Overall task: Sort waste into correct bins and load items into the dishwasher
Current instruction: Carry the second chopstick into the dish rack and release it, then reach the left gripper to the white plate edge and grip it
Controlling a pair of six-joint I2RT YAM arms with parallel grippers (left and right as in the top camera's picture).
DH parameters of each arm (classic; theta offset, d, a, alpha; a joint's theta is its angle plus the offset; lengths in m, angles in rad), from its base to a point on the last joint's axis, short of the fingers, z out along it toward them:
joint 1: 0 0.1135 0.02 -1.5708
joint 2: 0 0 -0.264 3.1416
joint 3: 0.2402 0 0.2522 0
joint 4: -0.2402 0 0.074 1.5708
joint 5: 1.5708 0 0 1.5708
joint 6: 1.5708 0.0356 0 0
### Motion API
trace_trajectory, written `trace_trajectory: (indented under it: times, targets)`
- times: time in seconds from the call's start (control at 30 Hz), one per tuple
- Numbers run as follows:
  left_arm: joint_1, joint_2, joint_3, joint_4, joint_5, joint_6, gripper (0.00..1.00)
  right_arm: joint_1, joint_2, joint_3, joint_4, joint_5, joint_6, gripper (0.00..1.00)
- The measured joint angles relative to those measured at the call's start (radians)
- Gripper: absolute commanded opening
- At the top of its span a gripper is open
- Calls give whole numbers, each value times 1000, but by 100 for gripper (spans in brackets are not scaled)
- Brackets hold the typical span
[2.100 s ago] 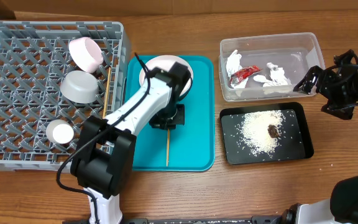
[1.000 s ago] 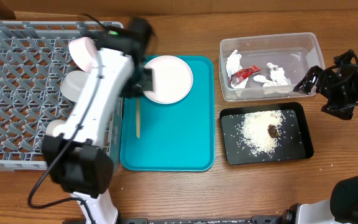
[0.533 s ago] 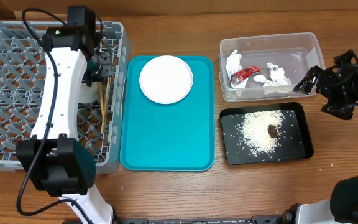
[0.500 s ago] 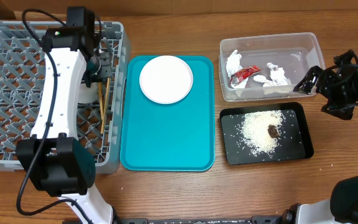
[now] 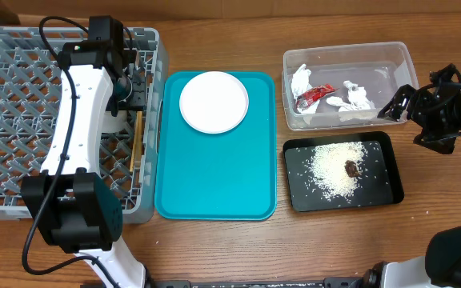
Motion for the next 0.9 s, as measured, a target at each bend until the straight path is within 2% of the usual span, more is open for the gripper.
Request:
trace_trajectory:
  times: [0.27, 0.47, 0.7, 0.9]
  targets:
    - [-15, 0, 0, 7, 128, 0, 50, 0, 0, 0, 1, 0, 0, 100]
    - [-132, 0, 0, 42, 209, 5, 56, 0, 0, 0, 1, 0, 0, 100]
    - [-340, 0, -42, 192, 179, 27, 70, 0, 0, 0, 2, 0, 0, 100]
    - [-488, 0, -163, 343, 94, 30, 79, 0, 0, 0, 1, 0, 0, 100]
